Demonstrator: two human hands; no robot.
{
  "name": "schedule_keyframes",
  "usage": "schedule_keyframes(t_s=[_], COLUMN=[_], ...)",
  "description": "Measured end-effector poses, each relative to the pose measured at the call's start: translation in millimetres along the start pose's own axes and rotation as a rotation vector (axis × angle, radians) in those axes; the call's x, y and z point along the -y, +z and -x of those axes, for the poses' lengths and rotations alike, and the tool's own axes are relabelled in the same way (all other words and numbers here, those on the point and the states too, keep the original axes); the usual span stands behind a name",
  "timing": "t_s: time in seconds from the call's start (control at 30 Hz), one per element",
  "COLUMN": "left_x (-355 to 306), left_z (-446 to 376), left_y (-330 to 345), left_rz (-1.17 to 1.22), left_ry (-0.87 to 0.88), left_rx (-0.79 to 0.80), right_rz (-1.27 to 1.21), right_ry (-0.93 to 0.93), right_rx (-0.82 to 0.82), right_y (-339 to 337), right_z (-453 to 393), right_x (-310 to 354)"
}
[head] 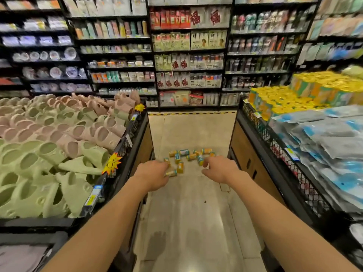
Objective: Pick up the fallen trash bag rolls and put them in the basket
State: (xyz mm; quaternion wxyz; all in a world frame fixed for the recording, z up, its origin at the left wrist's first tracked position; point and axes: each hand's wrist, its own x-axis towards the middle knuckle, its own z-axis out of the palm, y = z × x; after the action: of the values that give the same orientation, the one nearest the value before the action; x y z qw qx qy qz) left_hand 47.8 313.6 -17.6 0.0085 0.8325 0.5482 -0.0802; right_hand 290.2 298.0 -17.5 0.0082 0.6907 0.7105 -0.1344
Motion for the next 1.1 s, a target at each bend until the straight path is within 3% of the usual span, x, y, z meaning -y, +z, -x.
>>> schedule_keyframes(t_s=[0.2,0.6,1.1], left_x=[27,105,150], left_z=[-127,-328,-593], left_y=[2,19,20], left_rz=[0.008,0.117,0.115], left_ry=[0.036,0.020,-0.107], left_rx=[-0.043,0.105,0.202], right_rz=[0.009,-0.021,-0.021], right_ry=[0.040,0.073,-0.093], right_rx=[0.053,0.085,0.193], right_y=[-9,-45,-48], right_z=[-111,-320,-631], right_x=[-15,-31,-105])
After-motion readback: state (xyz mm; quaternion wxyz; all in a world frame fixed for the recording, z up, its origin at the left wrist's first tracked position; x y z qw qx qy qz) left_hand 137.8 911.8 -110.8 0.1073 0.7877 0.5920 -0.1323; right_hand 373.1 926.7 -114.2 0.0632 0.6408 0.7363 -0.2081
